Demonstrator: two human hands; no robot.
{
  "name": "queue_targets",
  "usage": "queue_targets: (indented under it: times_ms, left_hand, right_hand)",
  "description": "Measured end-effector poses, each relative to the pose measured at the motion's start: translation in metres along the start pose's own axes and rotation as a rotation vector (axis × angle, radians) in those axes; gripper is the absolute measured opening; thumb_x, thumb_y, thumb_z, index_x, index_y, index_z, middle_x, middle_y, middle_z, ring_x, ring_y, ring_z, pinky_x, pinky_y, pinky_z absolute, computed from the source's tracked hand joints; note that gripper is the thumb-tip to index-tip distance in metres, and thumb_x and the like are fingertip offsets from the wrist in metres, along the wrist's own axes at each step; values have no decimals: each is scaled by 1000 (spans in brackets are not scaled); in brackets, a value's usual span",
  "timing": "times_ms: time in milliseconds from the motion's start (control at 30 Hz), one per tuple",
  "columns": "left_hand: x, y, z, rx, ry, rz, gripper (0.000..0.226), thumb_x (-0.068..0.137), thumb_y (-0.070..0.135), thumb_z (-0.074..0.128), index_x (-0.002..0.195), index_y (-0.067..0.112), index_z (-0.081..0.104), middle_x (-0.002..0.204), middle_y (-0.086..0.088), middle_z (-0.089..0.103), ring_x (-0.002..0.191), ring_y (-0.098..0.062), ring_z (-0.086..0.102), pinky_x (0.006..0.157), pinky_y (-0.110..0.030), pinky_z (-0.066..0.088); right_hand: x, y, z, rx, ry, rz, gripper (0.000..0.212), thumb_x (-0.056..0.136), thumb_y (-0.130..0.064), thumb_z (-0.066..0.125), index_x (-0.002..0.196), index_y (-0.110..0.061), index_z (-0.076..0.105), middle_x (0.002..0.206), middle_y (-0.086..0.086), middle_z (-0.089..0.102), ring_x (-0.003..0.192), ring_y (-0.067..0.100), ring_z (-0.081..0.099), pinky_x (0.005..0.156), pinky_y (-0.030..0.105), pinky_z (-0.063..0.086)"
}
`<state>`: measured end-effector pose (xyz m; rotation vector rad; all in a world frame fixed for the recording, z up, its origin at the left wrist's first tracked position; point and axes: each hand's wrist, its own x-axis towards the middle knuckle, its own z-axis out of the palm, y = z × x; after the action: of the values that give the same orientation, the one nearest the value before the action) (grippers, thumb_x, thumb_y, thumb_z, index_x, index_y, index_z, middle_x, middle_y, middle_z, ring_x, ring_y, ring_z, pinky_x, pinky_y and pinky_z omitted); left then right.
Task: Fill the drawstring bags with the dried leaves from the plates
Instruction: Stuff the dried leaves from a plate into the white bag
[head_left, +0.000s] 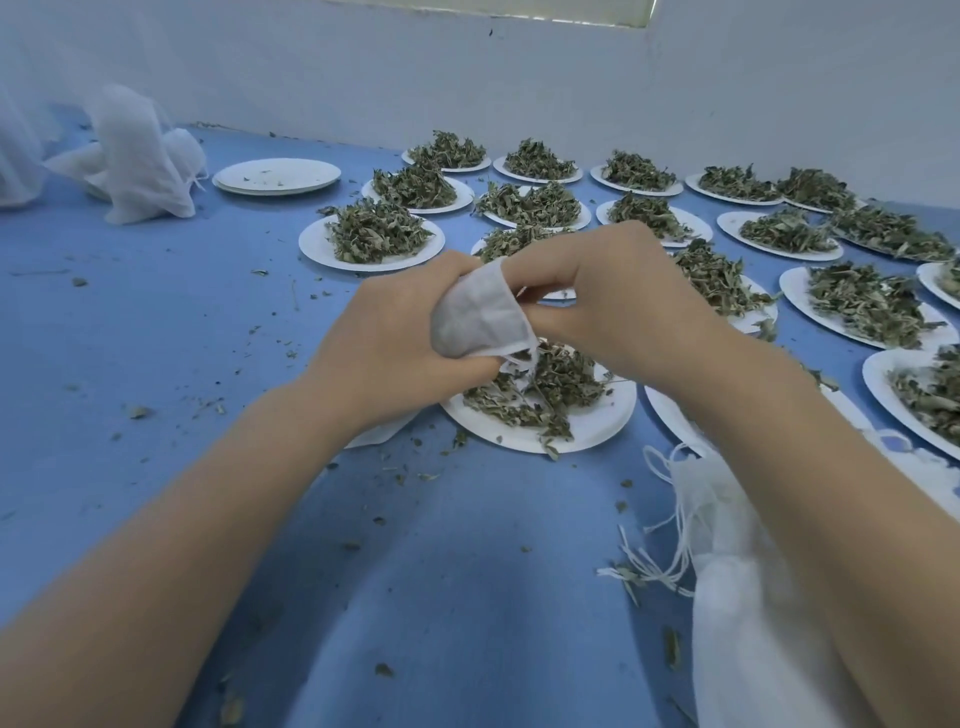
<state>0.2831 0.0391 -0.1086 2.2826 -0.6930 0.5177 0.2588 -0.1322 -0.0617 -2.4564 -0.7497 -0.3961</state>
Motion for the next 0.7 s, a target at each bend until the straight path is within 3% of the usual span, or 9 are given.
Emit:
queue_targets:
  times_ms: [133, 233, 333, 433, 500, 567, 633, 700]
  left_hand:
    - [-2, 7, 1, -39, -6, -8, 31, 57, 34, 63, 81, 45, 47, 66, 18, 54, 65, 5, 49, 55, -10, 36]
    - [-4, 14, 1, -80, 9, -13, 34, 53, 28, 59, 87, 28, 60, 70, 5, 61, 69, -8, 53, 61, -26, 44]
    - [-3, 20, -2, -78, 0, 41, 45, 55, 34, 63, 98, 22, 64, 79, 4, 65, 76, -18, 59, 65, -38, 49]
    - [1, 16, -6, 31, -26, 72, 56, 58, 36, 75, 110, 22, 59, 85, 4, 65, 79, -21, 60, 68, -35, 48]
    - [1, 10, -9, 95, -12, 64, 55, 60, 29, 79, 111, 22, 57, 79, 8, 61, 75, -20, 58, 62, -28, 44]
    - [0, 4, -13, 127, 10, 28, 53, 59, 33, 72, 108, 23, 57, 72, 15, 53, 69, -16, 51, 55, -21, 38]
    - [0, -3, -16, 154, 2, -21, 58, 54, 38, 66, 110, 25, 56, 75, 14, 52, 71, -13, 47, 55, -23, 36]
    - [1, -9, -17, 189, -40, -59, 60, 57, 33, 70, 113, 28, 53, 87, 12, 54, 77, -14, 46, 61, -27, 37]
  right_hand:
    - [1, -7, 13, 27, -4, 33, 18, 80, -1, 62, 80, -13, 76, 68, 13, 67, 56, 12, 44, 54, 16, 35]
    - [1, -13, 17, 106, -147, 30, 39, 81, 4, 53, 68, -31, 63, 73, 4, 68, 64, 15, 54, 61, 22, 41]
    - [1, -12, 12, 163, -286, 46, 21, 87, 0, 53, 75, -13, 65, 71, -4, 63, 68, 9, 54, 65, 18, 43]
    - [1, -7, 3, 177, -309, 63, 12, 90, -7, 57, 90, -9, 68, 83, 4, 68, 77, 19, 61, 73, 28, 49]
    - [0, -6, -6, 252, -267, 59, 21, 89, -6, 60, 103, -19, 71, 96, -3, 73, 89, 9, 67, 82, 23, 51]
    - [-2, -1, -14, 365, -156, 87, 26, 86, -6, 65, 104, -23, 71, 97, -13, 72, 91, -1, 66, 85, 14, 50]
    - [-3, 6, -19, 329, -61, 157, 18, 83, -13, 70, 97, -24, 74, 88, -16, 73, 83, -3, 67, 79, 12, 51]
    - [-3, 14, -19, 63, -99, 236, 15, 81, -32, 71, 96, -31, 73, 84, -18, 71, 79, -4, 65, 69, 13, 51]
